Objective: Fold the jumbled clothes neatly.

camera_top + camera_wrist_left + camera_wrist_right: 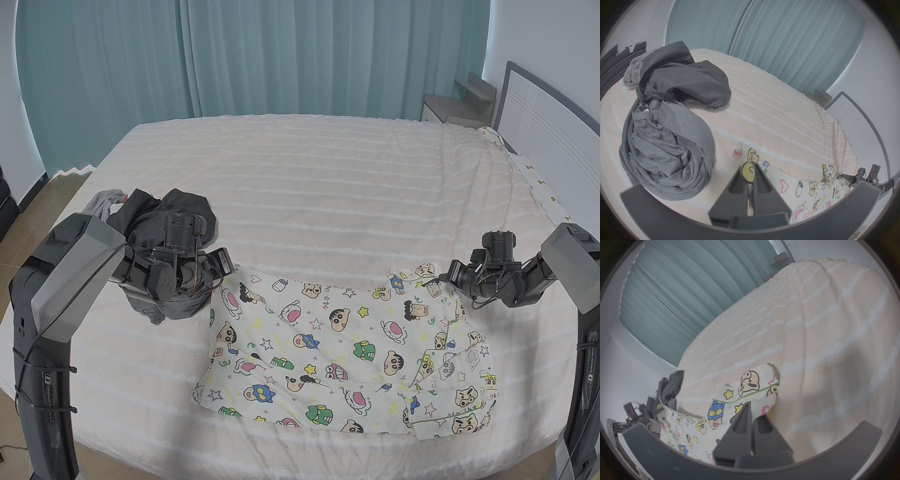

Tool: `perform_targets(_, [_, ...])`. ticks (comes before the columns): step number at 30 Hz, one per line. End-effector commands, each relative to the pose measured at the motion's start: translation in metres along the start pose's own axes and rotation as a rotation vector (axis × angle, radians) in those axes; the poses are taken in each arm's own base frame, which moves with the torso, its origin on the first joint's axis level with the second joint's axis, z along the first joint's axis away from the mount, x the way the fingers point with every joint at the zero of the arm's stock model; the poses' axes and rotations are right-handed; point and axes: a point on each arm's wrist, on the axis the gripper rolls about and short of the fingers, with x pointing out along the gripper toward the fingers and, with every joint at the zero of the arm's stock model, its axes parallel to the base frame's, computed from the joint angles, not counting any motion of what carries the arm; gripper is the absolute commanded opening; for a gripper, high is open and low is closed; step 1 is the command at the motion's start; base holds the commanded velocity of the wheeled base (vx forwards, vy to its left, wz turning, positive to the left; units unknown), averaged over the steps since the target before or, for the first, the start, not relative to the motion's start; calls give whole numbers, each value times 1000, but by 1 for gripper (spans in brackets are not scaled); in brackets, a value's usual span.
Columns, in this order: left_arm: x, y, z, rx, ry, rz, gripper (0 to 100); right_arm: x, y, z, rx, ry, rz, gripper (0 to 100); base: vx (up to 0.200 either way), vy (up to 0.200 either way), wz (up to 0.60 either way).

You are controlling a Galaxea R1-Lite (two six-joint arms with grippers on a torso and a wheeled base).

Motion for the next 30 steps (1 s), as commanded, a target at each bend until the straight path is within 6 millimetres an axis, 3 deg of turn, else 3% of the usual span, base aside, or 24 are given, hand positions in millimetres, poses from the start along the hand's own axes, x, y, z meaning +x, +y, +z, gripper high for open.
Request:
perform_targets(1, [-7, -1, 2, 0, -1, -1, 0, -18, -1, 6, 36, -9, 41, 0, 0, 0, 0])
perform_targets(13, [-17, 0, -1, 7, -101, -58, 0, -50, -5, 9, 67, 51, 157, 0, 0, 0, 0])
perform_targets(24, [-19, 3, -10, 13, -78, -52, 0, -57, -9, -3, 64, 112, 195, 0, 0, 0, 0])
perform_targets(30, [-31, 1, -9, 16, -67, -70, 0, -71, -11, -6, 65, 124, 263, 0, 0, 0, 0])
